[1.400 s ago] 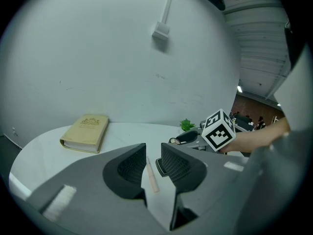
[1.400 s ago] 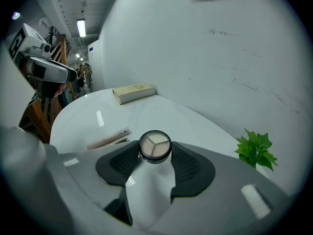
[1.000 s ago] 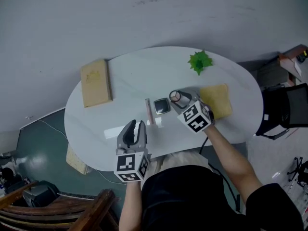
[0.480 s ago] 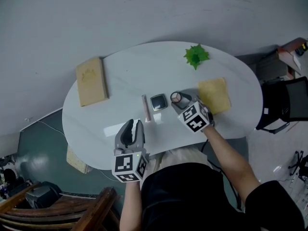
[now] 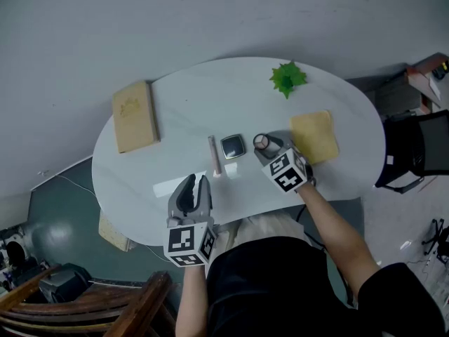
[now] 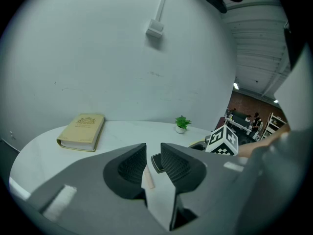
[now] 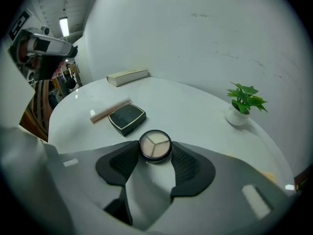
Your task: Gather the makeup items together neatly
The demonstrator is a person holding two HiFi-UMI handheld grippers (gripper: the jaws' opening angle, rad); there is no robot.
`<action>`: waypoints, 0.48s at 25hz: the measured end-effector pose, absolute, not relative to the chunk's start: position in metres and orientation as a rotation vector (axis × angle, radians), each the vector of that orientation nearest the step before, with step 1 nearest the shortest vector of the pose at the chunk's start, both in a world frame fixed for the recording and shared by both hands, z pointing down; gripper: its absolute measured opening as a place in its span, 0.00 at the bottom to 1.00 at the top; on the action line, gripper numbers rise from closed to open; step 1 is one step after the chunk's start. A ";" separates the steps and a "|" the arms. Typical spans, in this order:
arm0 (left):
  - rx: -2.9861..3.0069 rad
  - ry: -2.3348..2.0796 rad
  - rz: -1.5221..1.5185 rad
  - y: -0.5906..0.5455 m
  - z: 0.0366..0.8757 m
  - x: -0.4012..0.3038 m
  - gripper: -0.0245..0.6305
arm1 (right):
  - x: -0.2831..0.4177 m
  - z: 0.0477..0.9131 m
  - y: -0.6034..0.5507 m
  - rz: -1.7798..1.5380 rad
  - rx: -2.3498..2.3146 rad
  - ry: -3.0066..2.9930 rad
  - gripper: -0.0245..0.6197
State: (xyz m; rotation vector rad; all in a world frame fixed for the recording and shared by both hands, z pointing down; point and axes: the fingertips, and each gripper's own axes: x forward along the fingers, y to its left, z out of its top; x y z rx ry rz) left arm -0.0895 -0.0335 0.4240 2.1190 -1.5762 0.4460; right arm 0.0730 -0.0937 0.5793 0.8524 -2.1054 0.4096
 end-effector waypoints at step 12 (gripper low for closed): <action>2.114 -1.581 0.458 -0.029 0.425 -0.087 0.17 | 0.073 0.581 -0.094 0.405 0.852 -2.113 0.38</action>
